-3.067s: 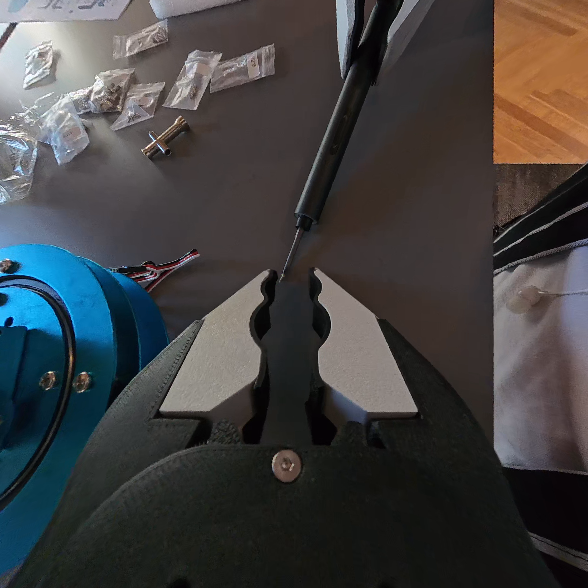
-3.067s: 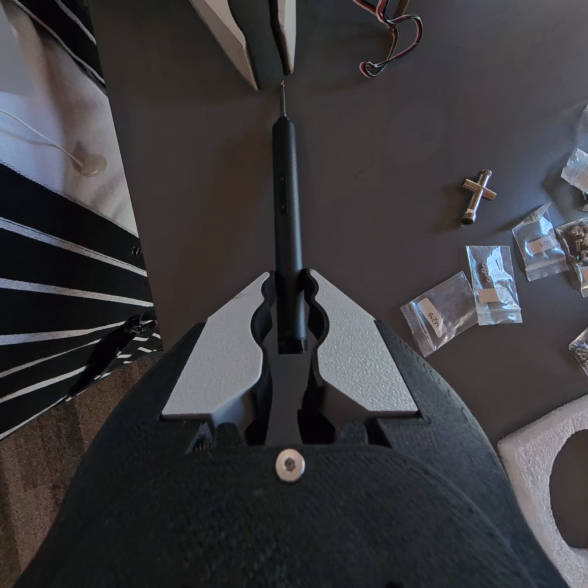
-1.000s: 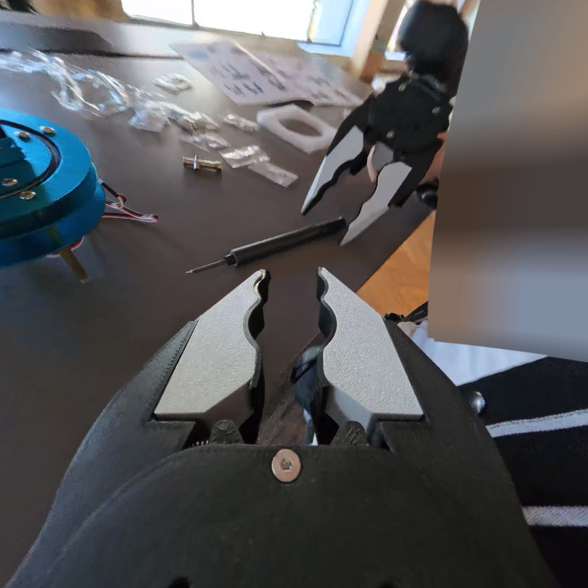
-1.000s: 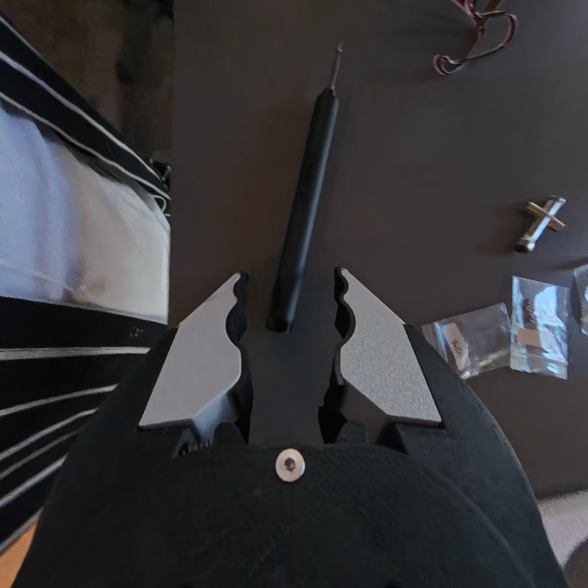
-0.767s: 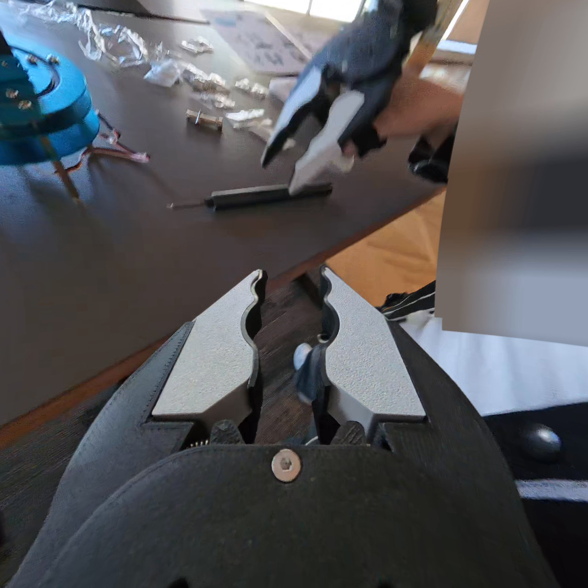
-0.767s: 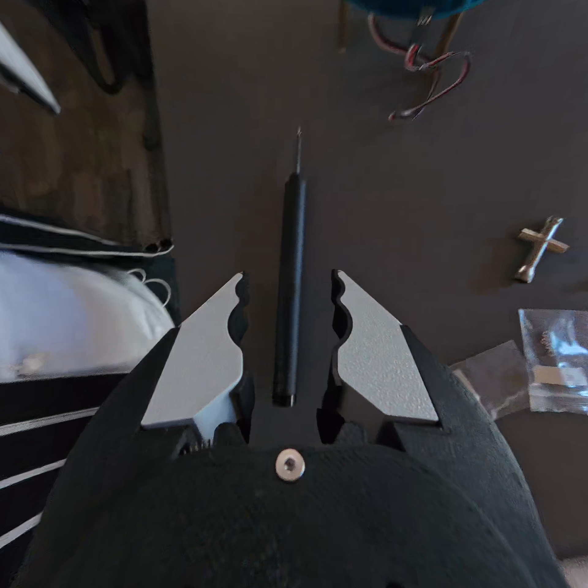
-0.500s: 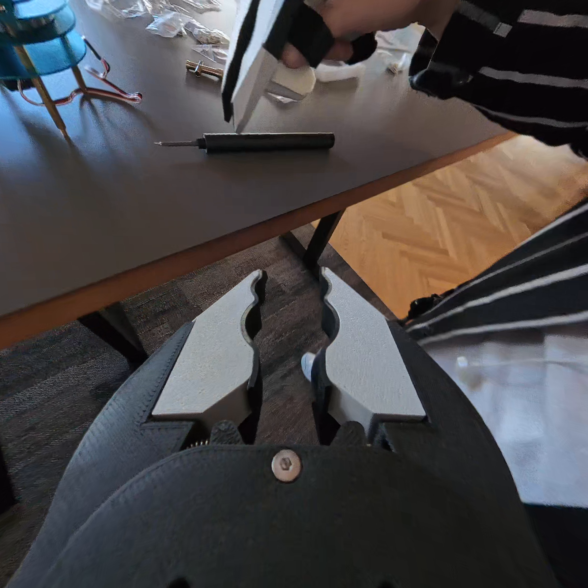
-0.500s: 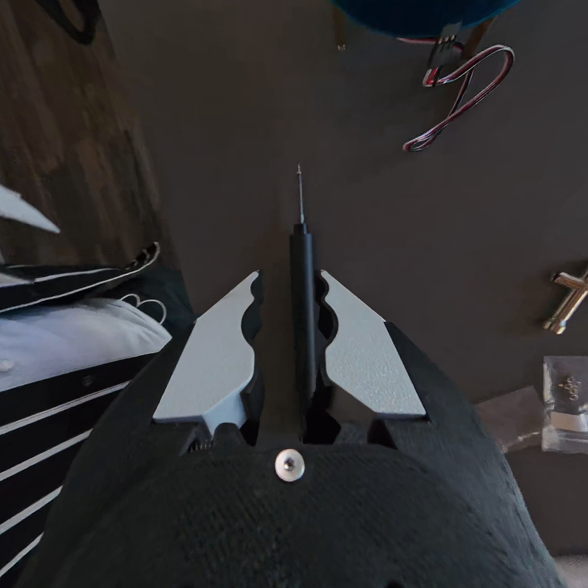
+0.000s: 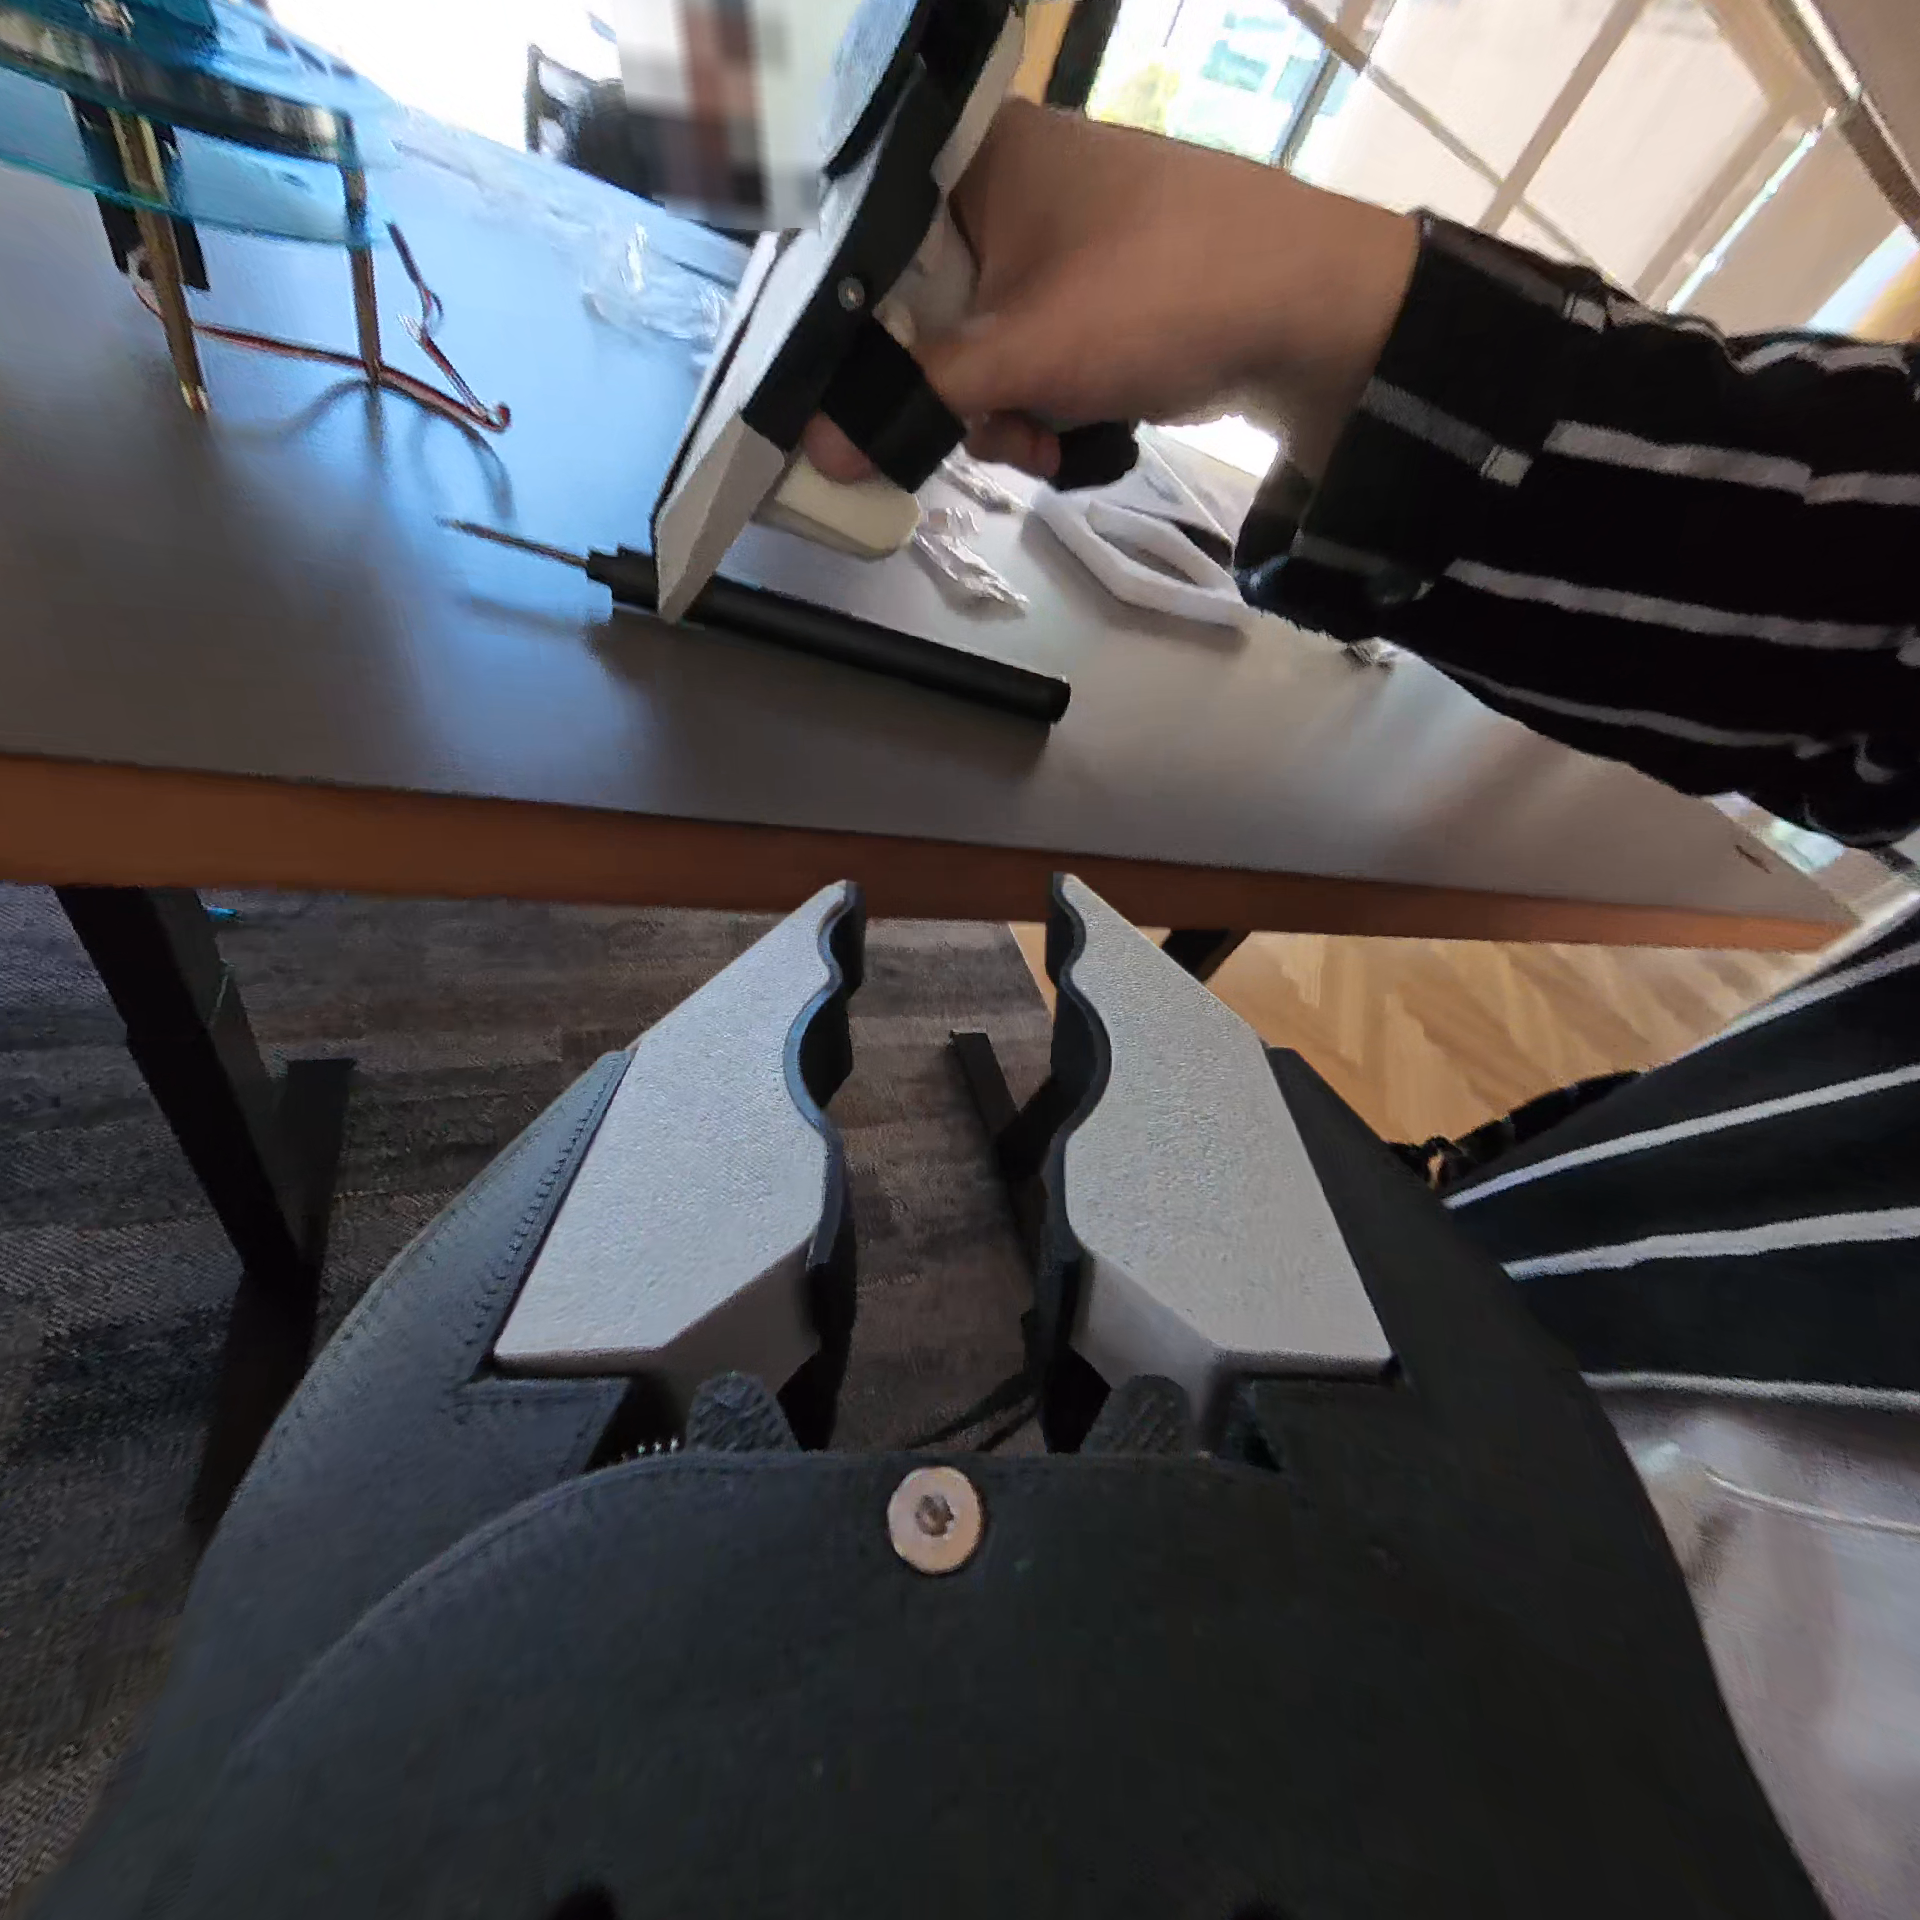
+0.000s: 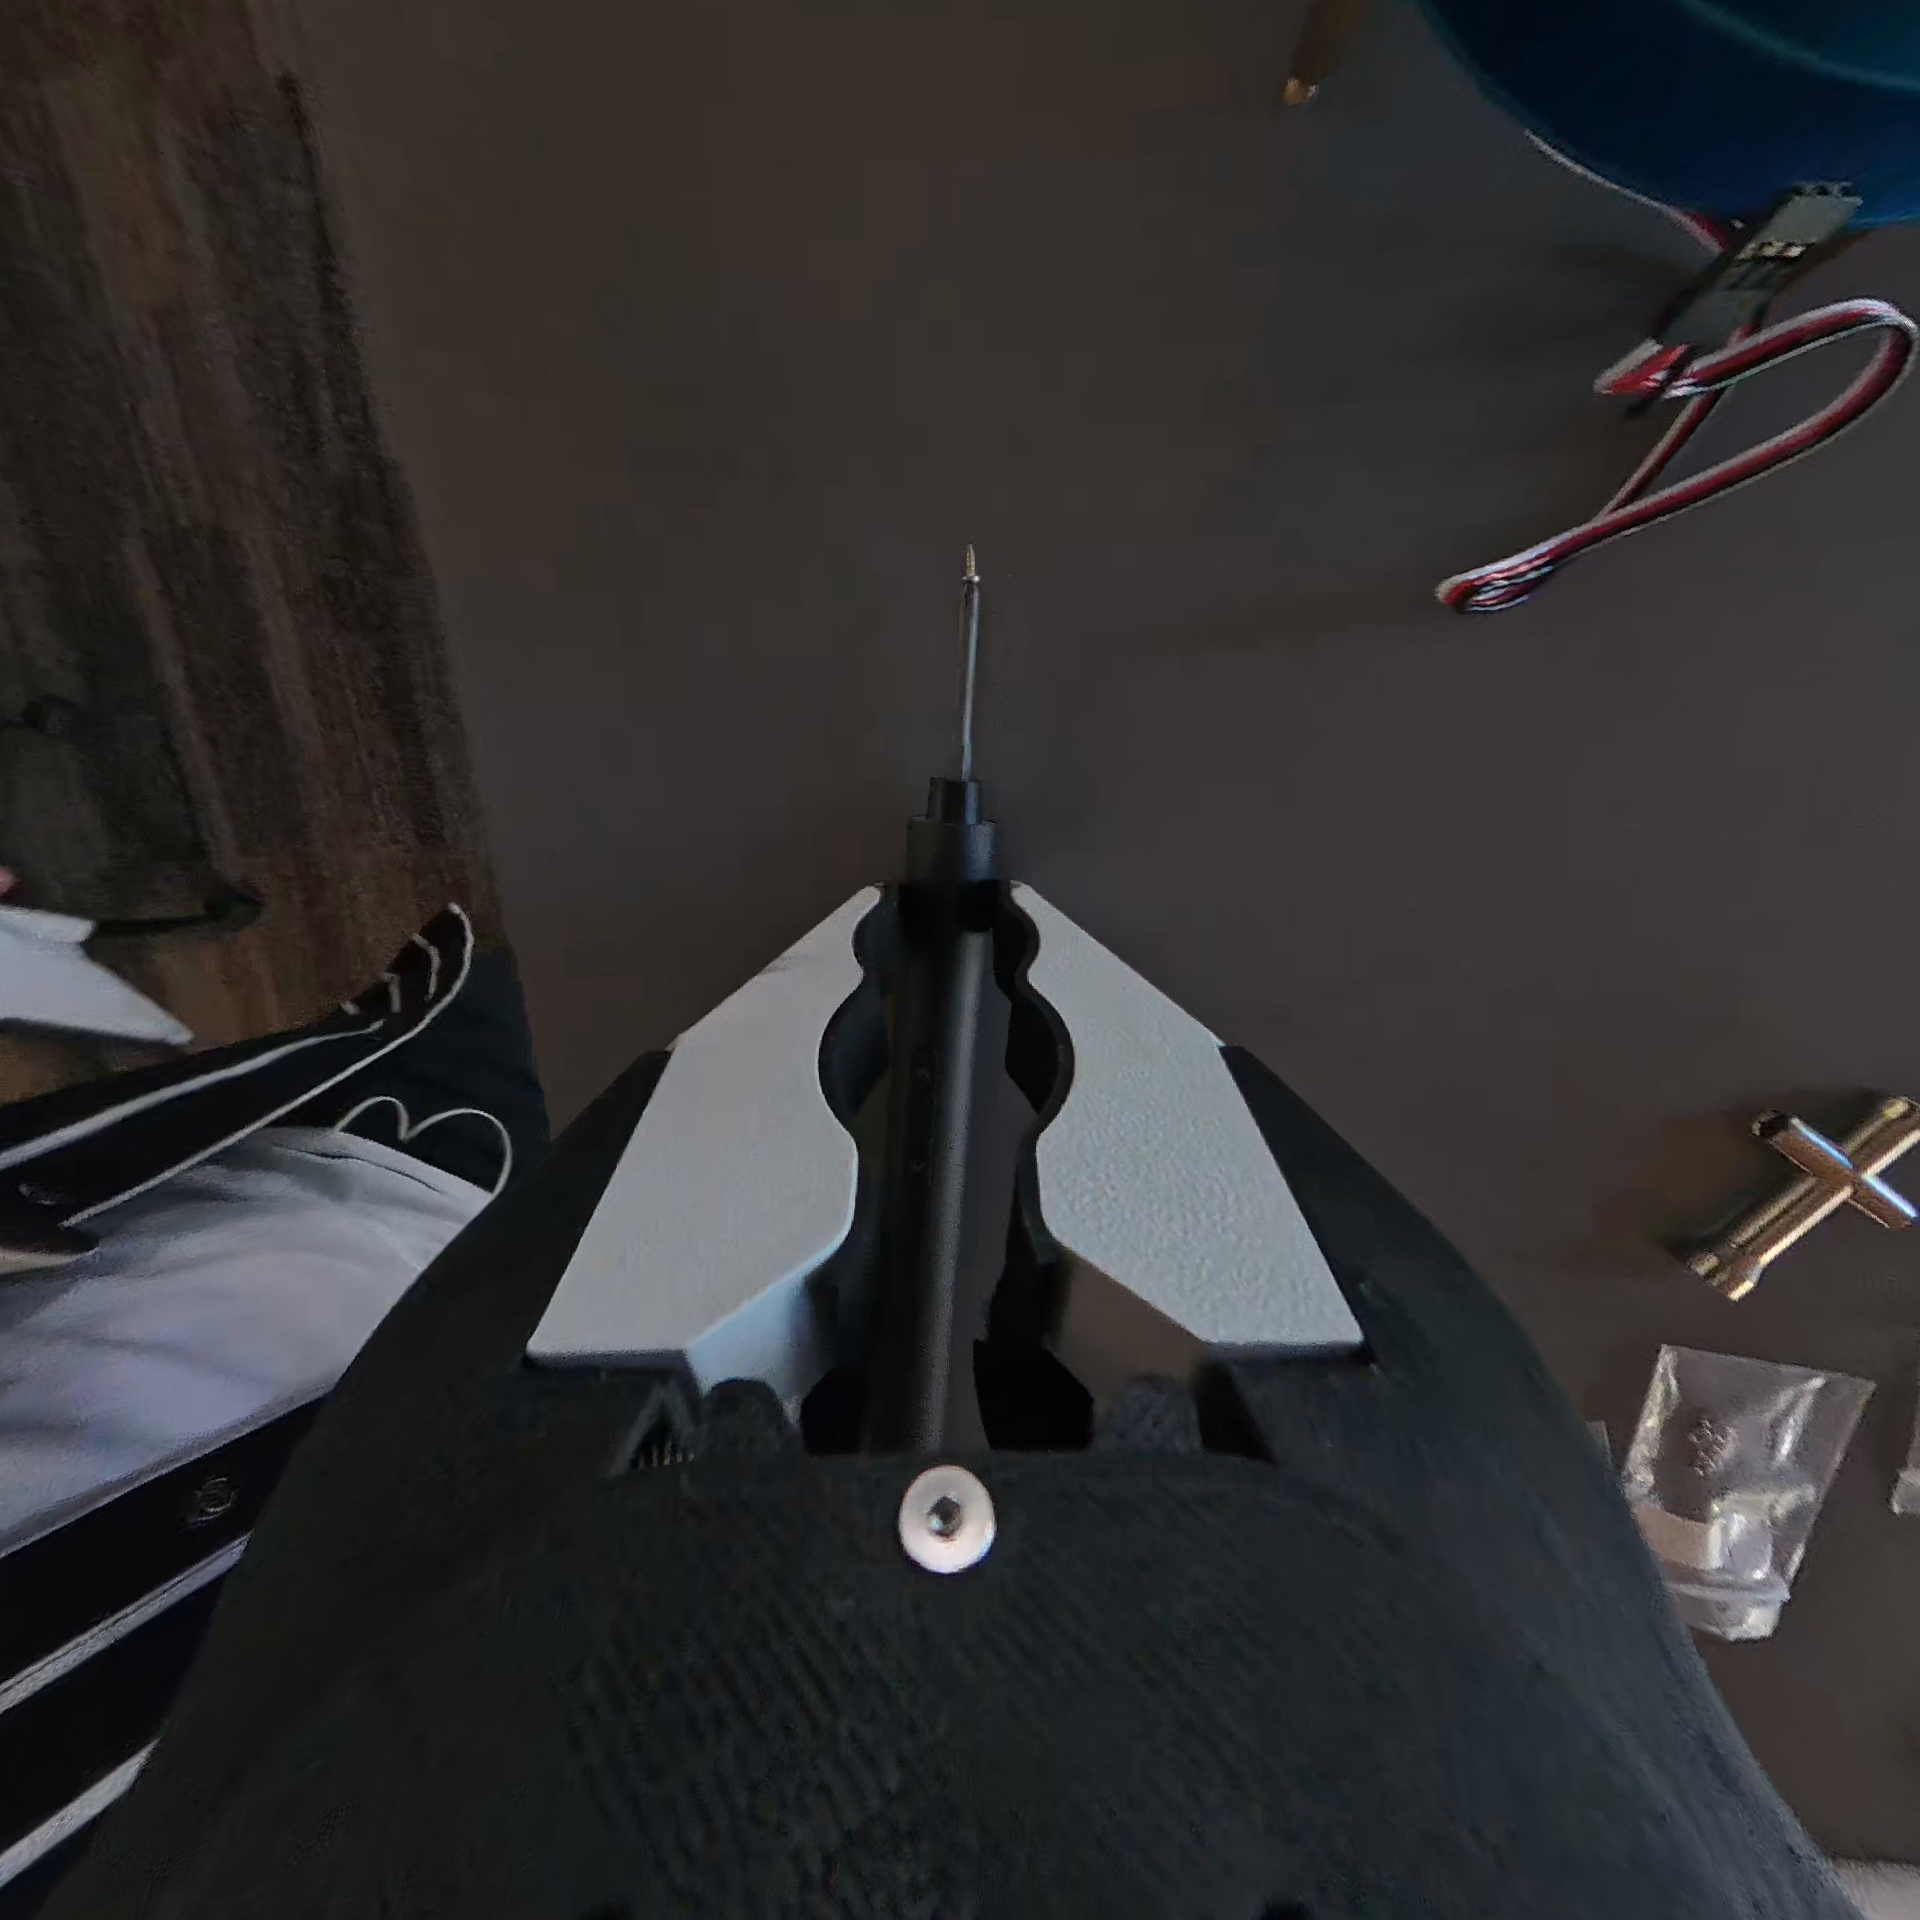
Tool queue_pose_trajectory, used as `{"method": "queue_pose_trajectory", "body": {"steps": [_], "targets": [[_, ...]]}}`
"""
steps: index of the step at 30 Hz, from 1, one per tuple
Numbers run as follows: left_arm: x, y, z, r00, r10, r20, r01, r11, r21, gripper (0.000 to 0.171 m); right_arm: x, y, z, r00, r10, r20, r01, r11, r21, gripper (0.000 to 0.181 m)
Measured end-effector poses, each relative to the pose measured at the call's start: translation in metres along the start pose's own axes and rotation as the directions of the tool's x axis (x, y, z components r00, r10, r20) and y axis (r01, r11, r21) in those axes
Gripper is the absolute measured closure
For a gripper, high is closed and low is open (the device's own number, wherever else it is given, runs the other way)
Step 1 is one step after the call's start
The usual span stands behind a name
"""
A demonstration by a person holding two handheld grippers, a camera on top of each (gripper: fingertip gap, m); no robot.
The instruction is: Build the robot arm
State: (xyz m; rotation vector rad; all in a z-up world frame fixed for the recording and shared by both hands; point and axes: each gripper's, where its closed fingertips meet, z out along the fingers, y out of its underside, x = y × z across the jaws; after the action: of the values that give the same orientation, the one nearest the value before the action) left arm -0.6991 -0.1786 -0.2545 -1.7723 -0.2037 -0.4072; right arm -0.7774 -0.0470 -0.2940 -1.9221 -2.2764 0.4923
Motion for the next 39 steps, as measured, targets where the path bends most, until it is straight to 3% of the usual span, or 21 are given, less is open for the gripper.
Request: {"method": "queue_pose_trajectory", "body": {"steps": [5, 10, 18, 30, 36, 39], "targets": [[-0.009, -0.02, 0.024, 0.999, 0.013, 0.037, -0.015, 0.998, 0.063, 0.128, -0.012, -0.004, -0.018, 0.996, -0.045, 0.073, 0.036, 0.993, 0.115, 0.164], [-0.007, -0.04, 0.064, 0.997, -0.076, -0.029, 0.079, 0.992, 0.101, 0.119, -0.018, -0.003, -0.045, 0.987, -0.079, 0.138, 0.045, 0.971, 0.235, 0.165], [0.004, -0.05, 0.126, 0.987, -0.132, -0.094, 0.135, 0.991, 0.02, 0.11, -0.015, 0.012, -0.093, 0.968, -0.111, 0.227, 0.011, 0.916, 0.402, 0.165], [0.031, -0.028, 0.189, 0.971, -0.172, -0.167, 0.132, 0.965, -0.227, 0.13, 0.019, 0.031, -0.131, 0.95, -0.054, 0.309, -0.129, 0.832, 0.54, 0.165], [0.031, -0.028, 0.204, 0.973, -0.213, -0.088, 0.184, 0.948, -0.259, 0.138, 0.039, 0.038, -0.135, 0.933, 0.017, 0.36, -0.233, 0.791, 0.566, 0.165], [0.038, -0.027, 0.21, 0.967, -0.234, -0.097, 0.2, 0.939, -0.279, 0.154, 0.047, 0.042, -0.135, 0.92, 0.046, 0.39, -0.281, 0.77, 0.573, 0.165]]}}
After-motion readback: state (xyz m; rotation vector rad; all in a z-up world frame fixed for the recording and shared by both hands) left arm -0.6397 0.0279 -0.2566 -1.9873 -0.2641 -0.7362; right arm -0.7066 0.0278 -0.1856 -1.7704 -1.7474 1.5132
